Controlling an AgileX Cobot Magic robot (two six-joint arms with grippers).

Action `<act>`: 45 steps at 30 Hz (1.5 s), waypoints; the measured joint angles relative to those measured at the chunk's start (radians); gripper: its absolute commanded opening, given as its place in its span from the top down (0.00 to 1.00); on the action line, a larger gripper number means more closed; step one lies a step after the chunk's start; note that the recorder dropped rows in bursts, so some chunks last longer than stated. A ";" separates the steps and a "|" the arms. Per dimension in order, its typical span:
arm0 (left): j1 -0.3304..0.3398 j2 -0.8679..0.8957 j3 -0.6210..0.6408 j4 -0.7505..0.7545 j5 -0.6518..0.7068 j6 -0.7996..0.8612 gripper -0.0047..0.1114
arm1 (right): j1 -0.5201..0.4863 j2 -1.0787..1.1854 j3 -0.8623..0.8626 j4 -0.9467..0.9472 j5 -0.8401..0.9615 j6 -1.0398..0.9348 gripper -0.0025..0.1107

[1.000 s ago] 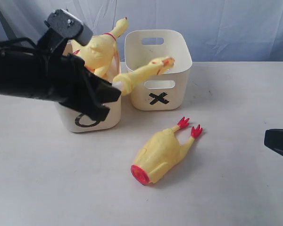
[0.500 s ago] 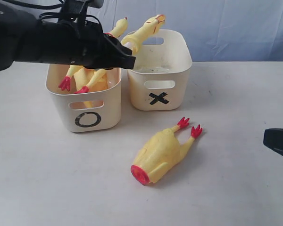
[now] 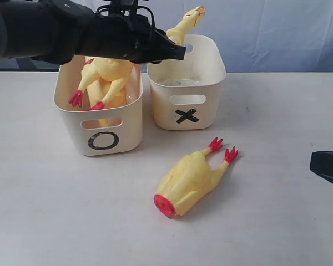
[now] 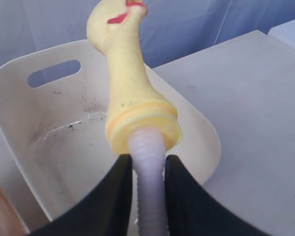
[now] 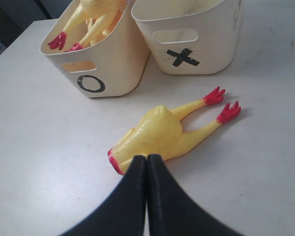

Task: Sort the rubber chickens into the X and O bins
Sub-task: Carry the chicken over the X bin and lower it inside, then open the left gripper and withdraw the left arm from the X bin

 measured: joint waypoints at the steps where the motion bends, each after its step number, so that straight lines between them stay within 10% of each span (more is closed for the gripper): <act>1: 0.000 0.018 -0.021 0.000 0.000 0.000 0.96 | 0.000 0.000 0.000 0.000 0.000 0.000 0.99; 16: 0.000 0.184 -0.168 -0.069 -0.037 0.000 0.96 | 0.000 0.000 0.000 0.002 0.000 0.000 0.99; 30: 0.000 0.230 -0.188 -0.061 -0.037 0.000 0.59 | 0.000 0.000 0.000 0.002 0.000 0.000 0.99; 45: 0.000 0.213 -0.189 -0.015 0.002 0.002 0.57 | 0.000 0.000 0.000 0.002 0.000 0.000 0.99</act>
